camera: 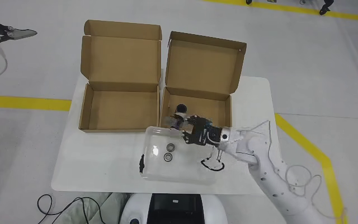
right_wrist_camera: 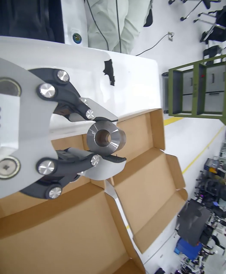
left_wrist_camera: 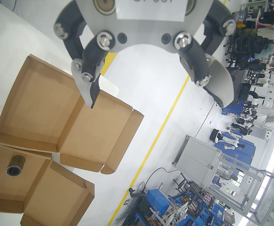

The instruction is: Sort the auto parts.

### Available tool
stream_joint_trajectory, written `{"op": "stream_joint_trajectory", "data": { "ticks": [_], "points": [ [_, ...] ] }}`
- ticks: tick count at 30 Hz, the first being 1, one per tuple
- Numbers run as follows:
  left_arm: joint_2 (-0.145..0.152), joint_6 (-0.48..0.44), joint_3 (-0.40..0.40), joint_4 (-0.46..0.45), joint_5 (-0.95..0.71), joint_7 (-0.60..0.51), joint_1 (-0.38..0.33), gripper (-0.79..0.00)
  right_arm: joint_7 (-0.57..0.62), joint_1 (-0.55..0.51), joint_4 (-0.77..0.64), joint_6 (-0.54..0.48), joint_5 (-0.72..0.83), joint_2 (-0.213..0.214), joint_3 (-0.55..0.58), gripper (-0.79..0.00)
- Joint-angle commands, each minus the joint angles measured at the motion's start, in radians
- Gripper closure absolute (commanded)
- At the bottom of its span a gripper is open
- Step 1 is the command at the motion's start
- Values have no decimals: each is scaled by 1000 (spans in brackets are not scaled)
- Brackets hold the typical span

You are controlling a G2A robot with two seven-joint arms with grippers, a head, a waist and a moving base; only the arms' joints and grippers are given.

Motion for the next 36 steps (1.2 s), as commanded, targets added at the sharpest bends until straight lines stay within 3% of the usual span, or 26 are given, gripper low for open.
{"op": "stream_joint_trajectory", "data": {
  "ticks": [1, 17, 36],
  "points": [
    [0, 0, 0, 0, 0, 0, 0, -785, -59, 15, 12, -14, 10, -2, 2, 0],
    [0, 0, 0, 0, 0, 0, 0, -785, -297, 113, -30, -23, -10, -21, -2, 0],
    [0, 0, 0, 0, 0, 0, 0, -785, -351, 194, -128, 35, -16, -43, 2, 0]
  ]
}}
